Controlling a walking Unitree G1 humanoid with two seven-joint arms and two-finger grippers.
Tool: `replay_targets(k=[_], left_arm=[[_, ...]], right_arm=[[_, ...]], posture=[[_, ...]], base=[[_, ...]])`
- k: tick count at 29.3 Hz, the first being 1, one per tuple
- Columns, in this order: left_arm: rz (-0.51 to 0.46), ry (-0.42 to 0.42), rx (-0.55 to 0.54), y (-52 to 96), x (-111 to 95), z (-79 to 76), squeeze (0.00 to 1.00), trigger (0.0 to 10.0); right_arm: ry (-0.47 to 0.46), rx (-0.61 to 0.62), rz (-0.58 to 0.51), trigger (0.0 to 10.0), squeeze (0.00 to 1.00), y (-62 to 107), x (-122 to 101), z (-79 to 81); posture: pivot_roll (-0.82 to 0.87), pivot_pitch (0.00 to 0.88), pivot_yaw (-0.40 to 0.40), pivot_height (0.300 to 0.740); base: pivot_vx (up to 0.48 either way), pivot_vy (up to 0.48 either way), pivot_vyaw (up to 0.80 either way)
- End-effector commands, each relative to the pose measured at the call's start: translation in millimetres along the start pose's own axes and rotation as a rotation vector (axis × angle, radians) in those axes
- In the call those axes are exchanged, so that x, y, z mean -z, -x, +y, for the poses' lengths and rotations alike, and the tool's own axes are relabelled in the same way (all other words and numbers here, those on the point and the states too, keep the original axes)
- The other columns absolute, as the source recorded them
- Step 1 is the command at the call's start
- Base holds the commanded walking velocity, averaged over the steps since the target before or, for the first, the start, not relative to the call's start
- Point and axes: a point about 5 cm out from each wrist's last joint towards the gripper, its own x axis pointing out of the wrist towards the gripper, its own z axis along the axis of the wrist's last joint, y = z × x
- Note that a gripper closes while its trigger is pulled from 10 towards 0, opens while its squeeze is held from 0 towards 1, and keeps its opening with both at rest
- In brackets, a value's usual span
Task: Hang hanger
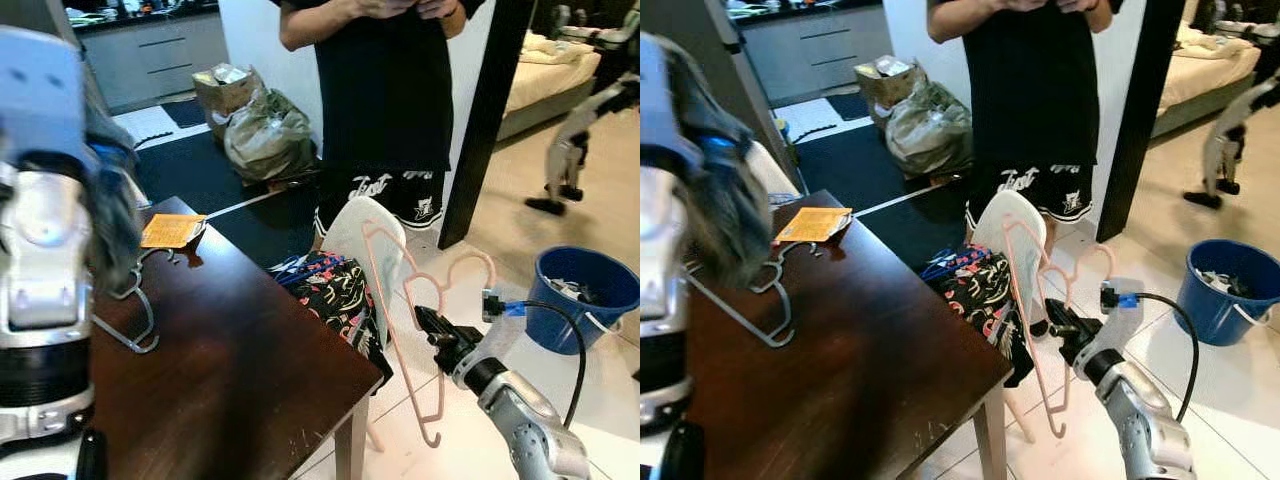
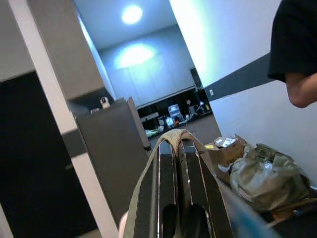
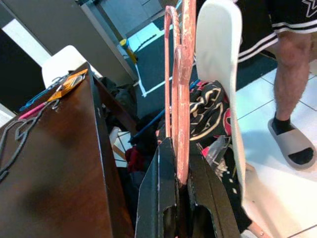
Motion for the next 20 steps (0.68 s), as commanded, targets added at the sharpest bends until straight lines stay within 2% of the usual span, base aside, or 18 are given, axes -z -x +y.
replay_targets(k=[1,3,4,5,6,7,8,9,10,15,17,20], left_arm=[[0.005,0.006,-0.014,3.0,-1,-0.5,0.00,10.0],[0.009,0.007,-0.029,3.6,-1,4.5,0.00,10.0],[0.012,-0.010,-0.054,2.1,-2,14.7,0.00,10.0],[0.012,-0.010,-0.054,2.1,-2,14.7,0.00,10.0],[0.012,-0.040,-0.085,0.8,-4,26.9,0.00,10.0],[0.012,-0.040,-0.085,0.8,-4,26.9,0.00,10.0],[0.011,-0.067,-0.114,0.5,-6,38.1,0.00,10.0],[0.011,-0.067,-0.114,0.5,-6,38.1,0.00,10.0],[0.011,-0.082,-0.132,0.6,-8,44.4,0.00,10.0],[0.023,-0.112,-0.162,6.1,-11,53.2,0.00,10.0],[0.074,-0.146,-0.187,15.5,-5,58.3,0.00,10.0],[0.092,-0.157,-0.189,18.8,-1,58.7,0.00,10.0]], right_arm=[[0.022,-0.024,-0.010,10.0,0.00,-1.3,-2,3.9],[0.043,-0.034,-0.013,10.0,0.00,-0.9,-2,5.3],[0.057,-0.041,-0.016,10.0,0.00,-0.6,-3,6.4],[0.057,-0.041,-0.016,10.0,0.00,-0.6,-3,6.4],[0.064,-0.045,-0.020,10.0,0.00,-0.4,-4,7.0],[0.064,-0.045,-0.020,10.0,0.00,-0.4,-4,7.0],[0.068,-0.048,-0.023,10.0,0.00,-0.3,-4,7.4],[0.068,-0.048,-0.023,10.0,0.00,-0.3,-4,7.4],[0.070,-0.049,-0.024,10.0,0.00,-0.2,-4,7.5],[0.073,-0.056,-0.023,10.0,0.00,-0.7,-4,7.7],[0.065,-0.068,-0.024,10.0,0.00,-1.8,-4,8.2],[0.061,-0.071,-0.025,10.0,0.00,-2.1,-5,8.4]], posture=[[-0.01,0.000,0.038,0.731],[-0.01,0.000,0.038,0.731],[-0.01,0.000,0.047,0.731],[-0.01,0.000,0.047,0.731],[-0.01,0.000,0.052,0.731],[-0.01,0.000,0.052,0.731],[-0.01,0.000,0.052,0.731],[-0.01,0.000,0.052,0.731],[-0.01,0.000,0.052,0.731],[0.00,0.000,0.049,0.731],[0.01,0.000,0.047,0.731],[0.01,0.000,0.046,0.731]], base=[[0.000,0.000,0.77],[0.000,0.000,0.77],[0.000,0.000,0.77],[0.000,0.000,0.77],[0.000,0.000,0.77],[0.000,0.000,0.77],[0.000,0.000,0.77],[0.000,0.000,0.77],[0.000,0.000,0.77],[0.000,0.000,0.77],[-0.122,0.000,0.77],[-0.265,0.090,0.77]])
